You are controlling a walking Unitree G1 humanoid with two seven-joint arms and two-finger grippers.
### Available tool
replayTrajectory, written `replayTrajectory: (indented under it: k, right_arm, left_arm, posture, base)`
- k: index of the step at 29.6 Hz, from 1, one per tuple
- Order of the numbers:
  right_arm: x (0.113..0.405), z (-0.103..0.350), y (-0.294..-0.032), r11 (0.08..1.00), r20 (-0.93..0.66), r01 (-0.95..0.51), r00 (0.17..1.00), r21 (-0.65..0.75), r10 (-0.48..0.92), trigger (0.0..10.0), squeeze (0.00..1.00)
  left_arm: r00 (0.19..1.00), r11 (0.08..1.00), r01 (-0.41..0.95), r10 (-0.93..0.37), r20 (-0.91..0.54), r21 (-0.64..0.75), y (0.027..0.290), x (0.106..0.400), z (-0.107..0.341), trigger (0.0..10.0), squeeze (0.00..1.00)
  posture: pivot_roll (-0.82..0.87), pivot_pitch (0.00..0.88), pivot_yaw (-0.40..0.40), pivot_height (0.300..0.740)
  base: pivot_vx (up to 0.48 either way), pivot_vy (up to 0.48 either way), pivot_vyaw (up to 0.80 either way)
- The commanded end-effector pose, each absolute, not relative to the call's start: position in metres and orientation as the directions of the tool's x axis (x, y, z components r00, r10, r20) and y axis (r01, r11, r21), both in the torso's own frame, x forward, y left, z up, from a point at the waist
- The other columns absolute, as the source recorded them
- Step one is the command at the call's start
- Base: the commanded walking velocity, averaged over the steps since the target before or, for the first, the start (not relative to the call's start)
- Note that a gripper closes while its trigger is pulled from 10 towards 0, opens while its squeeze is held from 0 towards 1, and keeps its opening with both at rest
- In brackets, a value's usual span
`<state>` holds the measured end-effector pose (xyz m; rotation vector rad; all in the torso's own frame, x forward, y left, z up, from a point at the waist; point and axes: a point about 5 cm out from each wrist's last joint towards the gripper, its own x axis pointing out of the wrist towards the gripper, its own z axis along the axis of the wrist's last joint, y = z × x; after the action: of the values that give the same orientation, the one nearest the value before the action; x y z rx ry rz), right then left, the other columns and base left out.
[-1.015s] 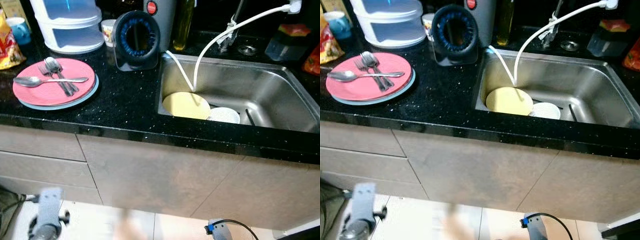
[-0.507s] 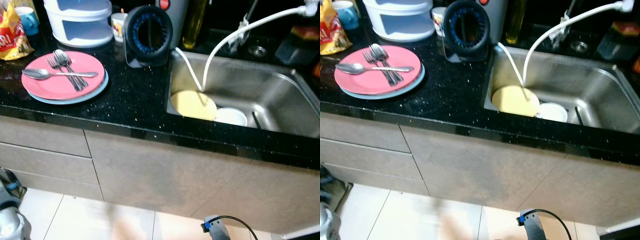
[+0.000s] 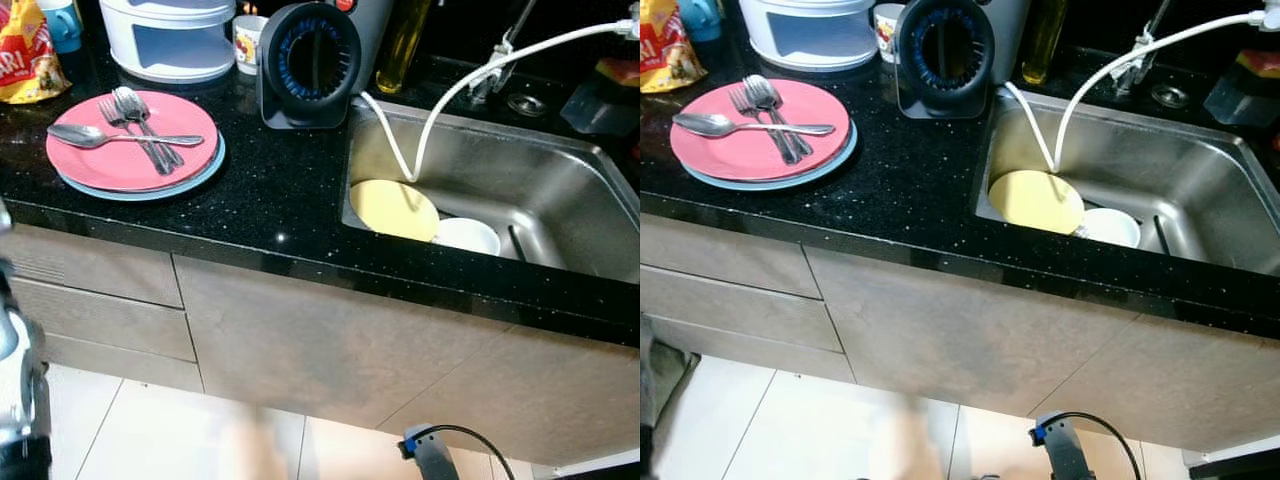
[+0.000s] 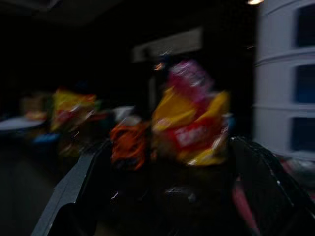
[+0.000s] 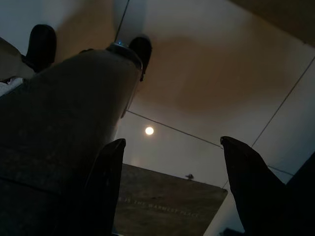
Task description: Kitchen organization
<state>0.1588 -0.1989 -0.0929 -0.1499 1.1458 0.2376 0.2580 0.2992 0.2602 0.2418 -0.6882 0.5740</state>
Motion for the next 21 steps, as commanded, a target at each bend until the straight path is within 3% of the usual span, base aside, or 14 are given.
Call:
replayTrajectory:
  k: [1, 6, 9, 13, 15, 18, 21]
  right_arm:
    - [0.149, -0.096, -0.202, 0.965, -0.926, -0.263, 0.362, 0.004, 0.103, 10.0, 0.00]
    - [0.147, -0.097, -0.202, 0.966, -0.929, -0.259, 0.357, 0.006, 0.102, 10.0, 0.00]
    - [0.143, -0.098, -0.203, 0.966, -0.931, -0.257, 0.350, 0.006, 0.099, 10.0, 0.00]
    - [0.141, -0.099, -0.204, 0.966, -0.933, -0.257, 0.347, 0.005, 0.097, 10.0, 0.00]
    - [0.141, -0.099, -0.204, 0.966, -0.934, -0.257, 0.346, 0.004, 0.096, 10.0, 0.00]
    - [0.138, -0.100, -0.207, 0.968, -0.936, -0.252, 0.342, -0.001, 0.088, 10.0, 0.00]
    - [0.136, -0.100, -0.208, 0.968, -0.937, -0.252, 0.339, -0.002, 0.086, 10.0, 0.00]
  left_arm:
    - [0.642, 0.831, -0.552, 0.374, 0.669, 0.065, 0.299, 0.260, 0.269, 10.0, 0.00]
    - [0.661, 0.848, -0.511, 0.283, 0.695, 0.140, 0.300, 0.265, 0.292, 10.0, 0.00]
    - [0.729, 0.815, -0.473, 0.148, 0.668, 0.335, 0.307, 0.273, 0.312, 10.0, 0.00]
    - [0.773, 0.775, -0.451, 0.092, 0.628, 0.443, 0.313, 0.278, 0.318, 10.0, 0.00]
    - [0.793, 0.744, -0.449, 0.076, 0.605, 0.495, 0.317, 0.281, 0.320, 10.0, 0.00]
    - [0.867, 0.619, -0.414, 0.044, 0.497, 0.668, 0.329, 0.294, 0.322, 10.0, 0.00]
    - [0.896, 0.565, -0.393, 0.057, 0.441, 0.726, 0.336, 0.300, 0.320, 10.0, 0.00]
  posture:
    - [0.20, 0.103, -0.102, 0.740]
    - [0.20, 0.107, -0.102, 0.740]
    - [0.18, 0.117, -0.104, 0.740]
    - [0.18, 0.120, -0.105, 0.740]
    - [0.17, 0.123, -0.103, 0.740]
    - [0.16, 0.130, -0.102, 0.740]
    - [0.16, 0.131, -0.102, 0.740]
  base:
    - [0.000, 0.000, 0.00]
    - [0.000, 0.000, 0.00]
    - [0.000, 0.000, 0.00]
    - [0.000, 0.000, 0.00]
    - [0.000, 0.000, 0.00]
    - [0.000, 0.000, 0.00]
    - [0.000, 0.000, 0.00]
